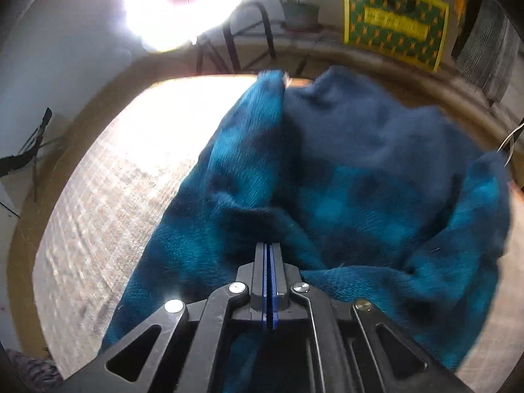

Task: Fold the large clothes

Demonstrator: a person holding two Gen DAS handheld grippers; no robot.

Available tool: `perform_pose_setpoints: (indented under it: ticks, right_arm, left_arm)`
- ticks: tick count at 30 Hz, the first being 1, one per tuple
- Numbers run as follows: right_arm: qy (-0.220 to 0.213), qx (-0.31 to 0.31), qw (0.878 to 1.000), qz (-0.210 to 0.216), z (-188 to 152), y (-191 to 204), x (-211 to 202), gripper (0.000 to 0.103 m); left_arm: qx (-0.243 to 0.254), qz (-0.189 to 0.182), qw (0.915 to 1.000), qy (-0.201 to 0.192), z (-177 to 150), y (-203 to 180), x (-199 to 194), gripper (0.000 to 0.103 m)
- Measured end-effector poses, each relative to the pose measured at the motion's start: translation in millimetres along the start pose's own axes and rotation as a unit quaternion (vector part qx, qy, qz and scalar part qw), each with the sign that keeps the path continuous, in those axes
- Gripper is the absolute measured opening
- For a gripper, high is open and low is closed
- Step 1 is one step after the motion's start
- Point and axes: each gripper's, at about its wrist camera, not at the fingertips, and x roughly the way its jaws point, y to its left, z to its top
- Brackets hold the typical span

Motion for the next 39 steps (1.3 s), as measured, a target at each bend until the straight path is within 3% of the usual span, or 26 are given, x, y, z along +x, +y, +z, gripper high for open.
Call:
perform_pose_setpoints:
  ticks: [4, 7, 9, 12, 13, 14, 16, 20, 24, 26, 28, 30, 32, 34, 36, 37, 39]
  right_arm:
    - [-0.043, 0.019, 0.999, -0.018, 1, -26, -31, 0.000]
    - [-0.014, 0.040, 0.998, -0.039, -10, -46, -11, 0.000]
    - [-0.013, 0.009, 0.998, -0.067, -17, -37, 4, 0.000]
    - [-0.015, 0.002, 1.000, -0.027, -14, -31, -1, 0.001]
    - [-0.020, 0.007, 1.000, -0.016, -13, -32, -9, 0.007]
    - [-0.029, 0.009, 1.000, -0.008, -14, -32, -19, 0.022]
    - [-0.064, 0.020, 0.998, 0.012, -23, -38, -50, 0.035]
    - [-0.099, 0.061, 0.992, 0.054, -64, -51, -111, 0.033]
    - [-0.083, 0.050, 0.995, 0.015, -131, -41, -152, 0.035]
    - [-0.088, 0.054, 0.995, -0.010, -152, -47, -161, 0.051]
    - [-0.091, 0.082, 0.992, -0.034, -163, -65, -162, 0.055]
    - [-0.091, 0.115, 0.989, -0.030, -160, -86, -157, 0.057]
    - [-0.083, 0.138, 0.987, -0.009, -153, -105, -144, 0.069]
    - [-0.064, 0.157, 0.986, 0.004, -148, -116, -121, 0.068]
    - [-0.047, 0.155, 0.987, 0.014, -148, -113, -99, 0.046]
    - [-0.038, 0.150, 0.988, 0.020, -147, -111, -90, 0.016]
    - [-0.024, 0.144, 0.989, 0.008, -148, -104, -74, 0.008]
  left_arm:
    - [0.014, -0.015, 0.9998, 0.003, -1, -11, 1, 0.006]
    - [0.010, -0.018, 0.9996, 0.020, -3, -7, 16, 0.007]
    - [-0.010, -0.032, 0.9992, 0.024, 1, 1, 17, 0.007]
    - [-0.004, -0.030, 0.9992, 0.025, 3, 0, 11, 0.007]
    - [-0.002, -0.031, 0.9992, 0.027, 4, 0, 8, 0.008]
    - [0.002, -0.034, 0.9990, 0.029, 5, 1, 3, 0.008]
    - [0.001, -0.042, 0.9988, 0.025, 4, 3, -9, 0.009]
    - [0.001, -0.066, 0.9978, 0.004, 0, 5, -39, 0.009]
    - [0.015, -0.069, 0.9970, -0.032, 1, -1, -60, 0.009]
    - [0.006, -0.083, 0.9958, -0.037, 7, -11, -57, 0.009]
    - [0.011, -0.102, 0.9941, -0.034, 7, -22, -54, 0.009]
    - [0.033, -0.108, 0.9931, -0.033, 7, -41, -45, 0.009]
    - [0.054, -0.099, 0.9934, -0.021, 9, -56, -29, 0.009]
    - [0.055, -0.092, 0.9942, 0.002, 10, -59, -13, 0.009]
    - [0.048, -0.089, 0.9946, 0.021, 10, -59, 1, 0.009]
    - [0.047, -0.089, 0.9946, 0.028, 11, -59, 6, 0.009]
    - [0.049, -0.086, 0.9945, 0.035, 10, -63, 11, 0.009]
